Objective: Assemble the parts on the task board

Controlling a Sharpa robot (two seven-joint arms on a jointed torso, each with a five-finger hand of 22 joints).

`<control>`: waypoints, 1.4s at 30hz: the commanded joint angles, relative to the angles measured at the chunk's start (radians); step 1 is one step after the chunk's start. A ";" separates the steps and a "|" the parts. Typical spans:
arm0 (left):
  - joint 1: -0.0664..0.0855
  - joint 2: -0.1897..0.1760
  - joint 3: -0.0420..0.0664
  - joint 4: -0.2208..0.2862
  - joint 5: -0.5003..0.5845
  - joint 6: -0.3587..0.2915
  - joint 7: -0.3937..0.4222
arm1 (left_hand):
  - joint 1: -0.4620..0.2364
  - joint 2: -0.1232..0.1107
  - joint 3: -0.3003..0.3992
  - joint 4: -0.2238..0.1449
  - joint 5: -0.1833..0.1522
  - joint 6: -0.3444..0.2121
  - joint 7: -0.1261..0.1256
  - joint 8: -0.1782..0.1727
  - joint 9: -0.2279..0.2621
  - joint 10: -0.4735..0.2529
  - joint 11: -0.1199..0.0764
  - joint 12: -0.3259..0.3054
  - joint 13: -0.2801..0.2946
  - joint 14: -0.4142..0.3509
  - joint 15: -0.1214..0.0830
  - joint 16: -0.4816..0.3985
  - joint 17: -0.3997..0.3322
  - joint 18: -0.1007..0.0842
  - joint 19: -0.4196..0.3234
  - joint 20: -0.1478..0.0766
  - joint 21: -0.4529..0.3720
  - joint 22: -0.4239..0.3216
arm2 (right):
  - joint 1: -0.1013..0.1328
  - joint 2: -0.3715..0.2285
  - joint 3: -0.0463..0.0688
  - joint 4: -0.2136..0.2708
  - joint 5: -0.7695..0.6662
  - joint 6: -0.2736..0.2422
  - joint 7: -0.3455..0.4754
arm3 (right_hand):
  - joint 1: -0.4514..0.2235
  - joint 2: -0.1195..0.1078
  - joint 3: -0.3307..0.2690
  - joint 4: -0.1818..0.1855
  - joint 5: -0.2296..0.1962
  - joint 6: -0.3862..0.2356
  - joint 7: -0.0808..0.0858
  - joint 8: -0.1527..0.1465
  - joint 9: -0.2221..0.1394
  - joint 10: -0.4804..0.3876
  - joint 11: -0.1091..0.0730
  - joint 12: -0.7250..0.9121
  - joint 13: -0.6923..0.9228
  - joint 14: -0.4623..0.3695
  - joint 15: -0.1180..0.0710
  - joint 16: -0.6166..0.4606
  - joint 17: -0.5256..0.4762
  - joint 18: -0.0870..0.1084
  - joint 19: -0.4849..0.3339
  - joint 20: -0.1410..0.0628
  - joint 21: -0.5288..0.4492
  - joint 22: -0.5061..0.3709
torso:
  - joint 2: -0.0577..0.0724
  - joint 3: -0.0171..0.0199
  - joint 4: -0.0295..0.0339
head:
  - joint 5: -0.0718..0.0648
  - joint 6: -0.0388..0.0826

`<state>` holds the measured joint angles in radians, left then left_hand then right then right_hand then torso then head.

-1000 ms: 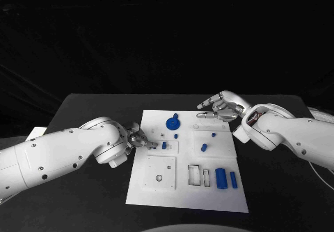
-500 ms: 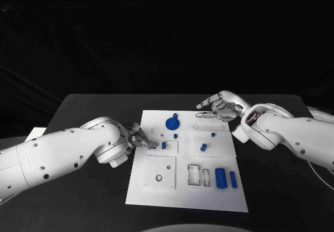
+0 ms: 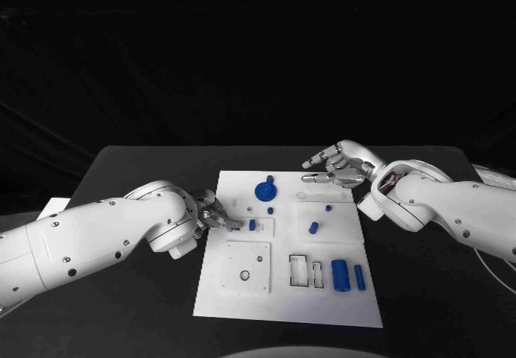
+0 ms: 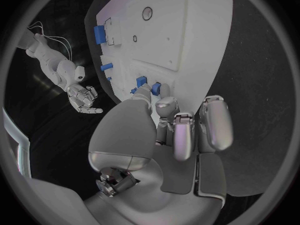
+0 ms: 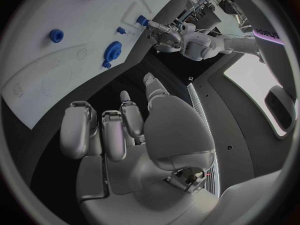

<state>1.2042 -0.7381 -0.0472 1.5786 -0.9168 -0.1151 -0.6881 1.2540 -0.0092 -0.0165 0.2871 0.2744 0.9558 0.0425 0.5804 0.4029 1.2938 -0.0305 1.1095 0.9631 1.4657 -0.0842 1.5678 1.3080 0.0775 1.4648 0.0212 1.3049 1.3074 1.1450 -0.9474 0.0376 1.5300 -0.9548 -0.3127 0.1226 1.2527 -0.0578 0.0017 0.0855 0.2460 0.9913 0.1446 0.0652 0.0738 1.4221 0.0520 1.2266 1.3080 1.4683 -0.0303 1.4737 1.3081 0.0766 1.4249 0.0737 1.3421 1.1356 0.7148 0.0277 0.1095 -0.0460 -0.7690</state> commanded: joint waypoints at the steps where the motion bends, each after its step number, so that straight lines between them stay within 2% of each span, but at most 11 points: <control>1: 0.000 0.003 0.000 -0.001 -0.002 0.017 -0.003 | 0.004 0.007 0.007 0.001 0.006 0.004 0.000 0.006 -0.002 0.005 0.000 0.003 0.000 0.105 -0.009 0.003 0.263 -0.020 0.054 -0.008 0.003 0.066 | -0.001 0.001 0.000 0.001 -0.001 0.014 0.009 | 0.002 0.010 -0.007 -0.002 0.004 -0.001 -0.005 0.003 0.001 -0.007 0.000 -0.001 0.073 0.068 0.004 -0.004 0.106 0.007 -0.003 0.000 -0.005 -0.001 | 0.001 -0.0008 -0.0001 | -0.001 -0.001; 7: 0.000 0.005 0.001 -0.002 -0.002 0.016 0.000 | 0.023 0.016 0.023 -0.003 0.006 0.001 -0.002 0.008 -0.004 0.004 -0.001 0.002 -0.002 0.105 -0.010 0.003 0.263 -0.020 0.054 -0.009 0.003 0.068 | -0.001 0.001 0.000 0.001 0.000 0.015 0.009 | 0.002 0.010 -0.007 -0.002 0.004 -0.001 -0.005 0.003 0.001 -0.007 0.000 -0.001 0.073 0.068 0.004 -0.004 0.106 0.007 -0.003 0.000 -0.005 -0.001 | 0.000 -0.0001 0.0003 | -0.003 -0.004; 10: 0.000 0.005 0.001 -0.004 -0.002 0.012 0.003 | 0.055 0.027 0.051 -0.009 -0.009 -0.004 -0.003 0.008 -0.006 0.002 -0.003 0.001 -0.004 0.105 -0.011 0.003 0.263 -0.019 0.053 -0.011 0.003 0.068 | -0.001 0.001 0.000 0.001 0.000 0.016 0.009 | 0.002 0.010 -0.007 -0.002 0.004 -0.001 -0.005 0.003 0.001 -0.007 0.000 -0.001 0.073 0.068 0.004 -0.004 0.106 0.007 -0.003 0.000 -0.005 -0.001 | -0.001 0.0000 0.0008 | -0.004 -0.004; 14: 0.000 0.005 0.001 -0.003 -0.002 0.004 0.010 | 0.125 0.045 0.121 -0.034 -0.032 -0.016 -0.007 0.007 -0.009 -0.003 -0.007 -0.005 -0.009 0.105 -0.015 0.003 0.263 -0.019 0.052 -0.014 0.002 0.070 | -0.001 0.002 0.000 0.000 0.000 0.017 0.009 | 0.002 0.010 -0.007 -0.002 0.004 -0.001 -0.005 0.003 0.001 -0.007 0.000 -0.001 0.073 0.068 0.004 -0.004 0.106 0.007 -0.003 0.000 -0.005 -0.001 | 0.000 -0.0001 0.0005 | -0.002 -0.005; 16: 0.000 0.005 0.001 -0.003 -0.002 -0.004 0.017 | 0.173 0.044 0.189 -0.055 -0.039 -0.027 -0.003 0.006 -0.012 -0.008 -0.005 -0.011 -0.012 0.105 -0.015 0.003 0.263 -0.019 0.051 -0.016 0.002 0.071 | -0.001 0.002 0.000 0.000 0.000 0.018 0.009 | 0.002 0.010 -0.007 -0.002 0.004 -0.001 -0.005 0.003 0.001 -0.007 0.000 -0.001 0.073 0.068 0.004 -0.004 0.106 0.007 -0.003 0.000 -0.005 -0.001 | -0.001 -0.0004 0.0002 | -0.002 -0.006; 19: 0.000 0.005 0.001 -0.002 -0.002 -0.011 0.027 | 0.181 0.010 0.303 -0.053 -0.052 -0.035 0.009 0.015 -0.010 -0.008 -0.001 -0.017 -0.018 0.105 -0.008 0.003 0.263 -0.019 0.050 -0.013 0.003 0.074 | -0.001 0.002 0.000 0.000 0.000 0.019 0.009 | 0.002 0.010 -0.007 -0.002 0.004 -0.001 -0.005 0.003 0.001 -0.007 0.000 -0.001 0.073 0.068 0.004 -0.004 0.106 0.007 -0.003 0.000 -0.005 -0.001 | -0.001 -0.0001 0.0004 | -0.001 -0.005; 21: 0.000 0.005 0.001 -0.001 -0.002 -0.013 0.032 | 0.172 -0.012 0.380 -0.050 -0.055 -0.036 0.005 0.025 -0.006 -0.006 0.000 -0.019 -0.022 0.105 -0.004 0.003 0.263 -0.018 0.050 -0.012 0.003 0.075 | -0.001 0.002 0.000 -0.001 0.000 0.019 0.008 | 0.002 0.010 -0.007 -0.002 0.004 -0.001 -0.005 0.003 0.001 -0.007 0.000 -0.001 0.073 0.068 0.004 -0.004 0.106 0.007 -0.003 0.000 -0.005 -0.001 | -0.001 0.0000 0.0006 | -0.001 -0.005; 23: 0.000 0.004 0.001 0.000 -0.002 -0.015 0.037 | 0.142 -0.053 0.467 -0.048 -0.069 -0.042 0.012 0.041 0.001 -0.003 0.001 -0.019 -0.025 0.105 -0.005 0.003 0.263 -0.019 0.049 -0.009 0.003 0.078 | -0.001 0.003 0.000 -0.001 0.000 0.020 0.008 | 0.002 0.010 -0.007 -0.002 0.004 -0.001 -0.005 0.003 0.001 -0.007 0.000 -0.001 0.073 0.068 0.004 -0.004 0.106 0.007 -0.003 0.000 -0.005 -0.001 | -0.001 0.0001 0.0006 | -0.001 -0.005; 27: 0.000 0.003 0.001 0.003 -0.002 -0.020 0.044 | 0.096 -0.088 0.581 -0.068 -0.082 -0.051 0.007 0.070 0.017 0.001 0.004 -0.019 -0.028 0.105 -0.004 0.003 0.263 -0.018 0.049 -0.009 0.001 0.080 | -0.002 0.003 0.000 -0.002 0.000 0.022 0.008 | 0.002 0.010 -0.007 -0.002 0.004 -0.001 -0.005 0.003 0.001 -0.007 0.000 -0.001 0.073 0.068 0.004 -0.004 0.106 0.007 -0.003 0.000 -0.005 -0.001 | -0.001 0.0000 0.0003 | -0.001 -0.004; 38: 0.000 -0.012 0.002 0.020 0.027 0.013 0.054 | 0.063 -0.107 0.643 -0.099 -0.092 -0.059 0.005 0.093 0.031 0.004 0.002 -0.016 -0.028 0.105 -0.005 0.003 0.263 -0.019 0.049 -0.006 -0.001 0.081 | -0.005 0.005 0.000 -0.004 0.000 0.025 0.009 | 0.002 0.010 -0.007 -0.002 0.004 -0.001 -0.005 0.003 0.001 -0.007 0.000 -0.001 0.073 0.068 0.004 -0.004 0.106 0.007 -0.003 0.000 -0.005 -0.001 | 0.000 0.0001 0.0005 | -0.001 -0.004; 42: 0.004 -0.029 0.011 0.029 0.073 0.064 0.066 | 0.048 -0.109 0.665 -0.113 -0.115 -0.063 0.006 0.100 0.035 0.004 0.004 -0.017 -0.032 0.105 -0.004 0.003 0.263 -0.018 0.047 -0.005 -0.006 0.079 | -0.006 0.006 0.000 -0.006 0.000 0.027 0.009 | 0.002 0.010 -0.007 -0.002 0.004 -0.001 -0.005 0.003 0.001 -0.007 0.000 -0.001 0.073 0.068 0.004 -0.004 0.106 0.007 -0.003 0.000 -0.005 -0.001 | -0.001 0.0005 0.0005 | -0.002 -0.003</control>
<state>1.2049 -0.7637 -0.0393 1.6037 -0.8961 -0.1116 -0.6480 1.3108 -0.1171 0.5264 0.2907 0.1640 0.8999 0.0482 0.6757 0.4362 1.2900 -0.0268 1.0939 0.9323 1.4657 -0.0913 1.5678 1.3076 0.0776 1.4647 0.0138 1.3049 1.3076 1.1404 -0.9428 0.0376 1.5248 -0.9539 -0.3031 0.1231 1.2527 -0.0578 0.0017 0.0855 0.2459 0.9913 0.1446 0.0652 0.0735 1.4221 0.0520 1.2266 1.3080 1.4682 -0.0303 1.4737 1.3076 0.0767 1.4249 0.0737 1.3421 1.1356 0.7140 0.0279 0.1099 -0.0472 -0.7724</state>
